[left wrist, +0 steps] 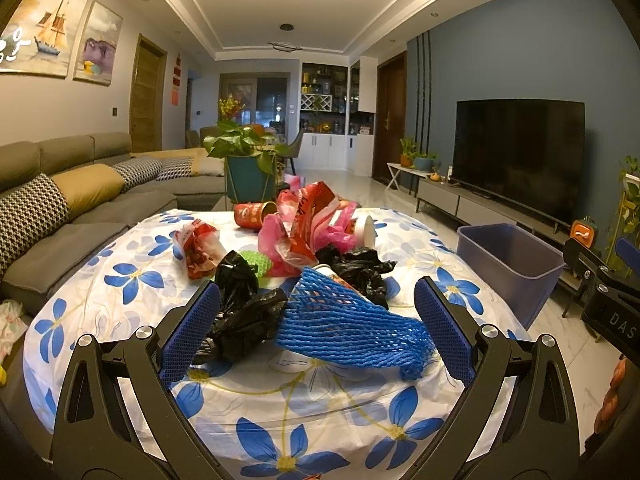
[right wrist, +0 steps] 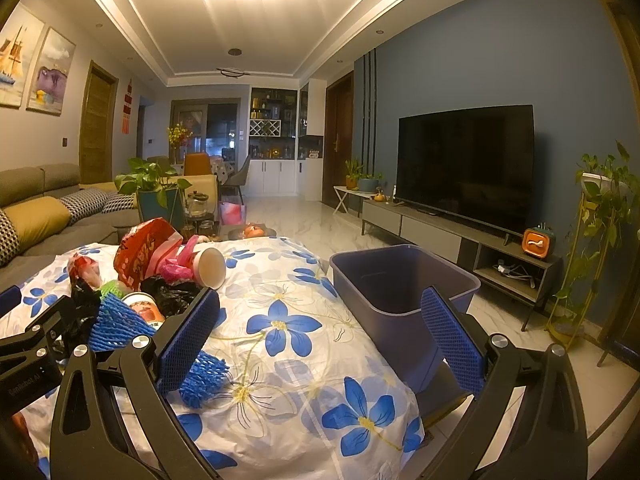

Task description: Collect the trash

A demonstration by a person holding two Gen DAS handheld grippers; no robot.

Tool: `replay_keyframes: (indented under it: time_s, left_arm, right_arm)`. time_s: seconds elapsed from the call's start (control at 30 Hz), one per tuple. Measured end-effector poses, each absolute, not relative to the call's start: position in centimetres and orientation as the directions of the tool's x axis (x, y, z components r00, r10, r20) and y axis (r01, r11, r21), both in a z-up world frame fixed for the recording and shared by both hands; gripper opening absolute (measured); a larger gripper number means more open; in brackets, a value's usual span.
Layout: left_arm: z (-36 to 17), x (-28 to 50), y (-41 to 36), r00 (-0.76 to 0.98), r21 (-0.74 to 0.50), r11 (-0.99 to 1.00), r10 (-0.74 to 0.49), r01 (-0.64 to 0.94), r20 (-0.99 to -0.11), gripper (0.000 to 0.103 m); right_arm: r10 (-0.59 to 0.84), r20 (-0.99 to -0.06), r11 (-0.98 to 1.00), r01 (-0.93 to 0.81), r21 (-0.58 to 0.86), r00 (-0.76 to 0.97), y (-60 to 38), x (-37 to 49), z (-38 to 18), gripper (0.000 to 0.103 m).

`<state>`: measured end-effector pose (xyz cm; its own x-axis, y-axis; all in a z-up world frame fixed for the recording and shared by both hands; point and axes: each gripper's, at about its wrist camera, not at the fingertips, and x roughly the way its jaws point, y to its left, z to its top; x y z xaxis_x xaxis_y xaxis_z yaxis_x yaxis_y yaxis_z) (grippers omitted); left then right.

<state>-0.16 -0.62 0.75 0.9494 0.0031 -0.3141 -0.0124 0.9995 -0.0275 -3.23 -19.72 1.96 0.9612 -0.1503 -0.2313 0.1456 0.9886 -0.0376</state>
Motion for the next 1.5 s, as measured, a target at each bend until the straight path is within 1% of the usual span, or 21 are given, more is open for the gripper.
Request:
replay_keyframes:
  time_s: [1.5]
  left_arm:
    - [1.08, -0.1, -0.29, 0.953, -0.034, 0.999, 0.006, -0.017, -0.304, 0.096]
  right_arm:
    - [-0.145, -0.229, 0.989, 0.142, -0.033, 0.963, -19.67, -3.33, 1.93, 0.098]
